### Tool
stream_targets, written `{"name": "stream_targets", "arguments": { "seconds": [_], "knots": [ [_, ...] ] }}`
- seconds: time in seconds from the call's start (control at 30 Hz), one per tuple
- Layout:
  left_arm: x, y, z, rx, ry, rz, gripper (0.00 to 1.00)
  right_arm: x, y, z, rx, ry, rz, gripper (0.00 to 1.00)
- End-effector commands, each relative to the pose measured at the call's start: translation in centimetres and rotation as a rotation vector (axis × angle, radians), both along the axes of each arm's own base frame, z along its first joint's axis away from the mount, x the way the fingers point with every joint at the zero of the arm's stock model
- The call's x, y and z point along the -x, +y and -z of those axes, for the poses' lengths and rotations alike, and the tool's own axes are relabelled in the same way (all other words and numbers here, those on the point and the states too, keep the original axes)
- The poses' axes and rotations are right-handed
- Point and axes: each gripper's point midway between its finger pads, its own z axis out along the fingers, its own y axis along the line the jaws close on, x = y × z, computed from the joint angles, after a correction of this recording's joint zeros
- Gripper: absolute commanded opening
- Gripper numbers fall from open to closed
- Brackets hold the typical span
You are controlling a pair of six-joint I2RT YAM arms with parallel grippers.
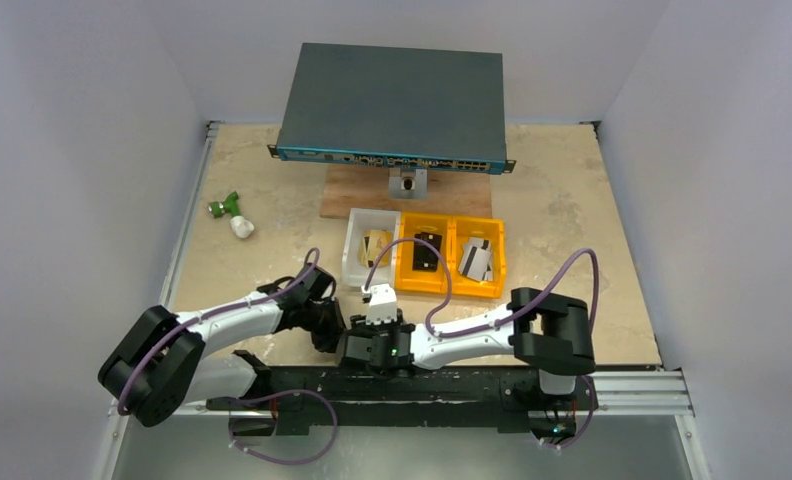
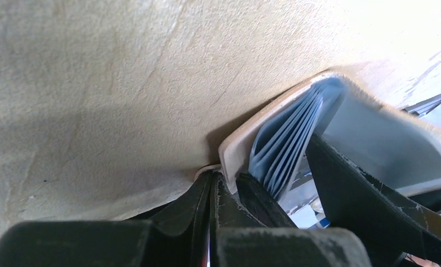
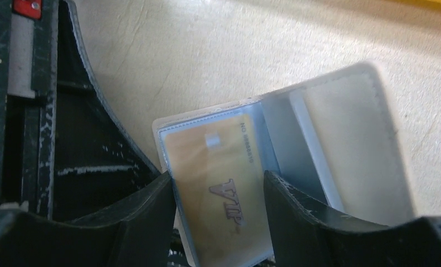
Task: Take the credit cards out of the card holder
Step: Remove the credit card from the card holder.
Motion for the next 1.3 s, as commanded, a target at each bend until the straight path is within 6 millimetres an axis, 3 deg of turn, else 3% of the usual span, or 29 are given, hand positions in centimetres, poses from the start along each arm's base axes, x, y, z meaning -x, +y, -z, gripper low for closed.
{"name": "stream_targets", "arguments": {
  "seconds": [0.0, 0.13, 0.3, 0.53, 0.77, 1.0, 1.27],
  "knots": [
    [1.4, 5.2, 3.2, -0.283, 0.019, -0.009, 0.00, 3.7, -1.4, 1.0, 0.011, 0.160, -0.062, 0.36],
    [0.8, 5.6, 2.7, -0.316, -0.008, 0.006, 0.00, 4.1, -0.7, -0.1, -0.080, 0.183, -0.083, 0.35],
    [0.1, 5.9, 2.1, -0.343, -0.040, 0.016, 0.00, 4.4, -0.9, -0.3, -0.140, 0.222, -0.070, 0.12],
    [-0.3, 6.2, 1.8, -0.361, -0.066, 0.037, 0.00, 3.8, -2.4, -1.0, -0.242, 0.264, -0.013, 0.08],
    [-1.0, 6.3, 1.5, -0.384, -0.090, 0.055, 0.00, 3.3, -5.7, -1.1, -0.364, 0.321, 0.067, 0.08],
    [-2.1, 6.0, 0.3, -0.381, -0.146, 0.098, 0.00, 3.7, -8.2, 0.6, -0.445, 0.390, 0.136, 0.09],
    [-3.2, 4.7, -3.8, -0.283, -0.281, 0.171, 0.00, 3.6, -8.1, 0.2, -0.447, 0.387, 0.128, 0.31]
  ]
}}
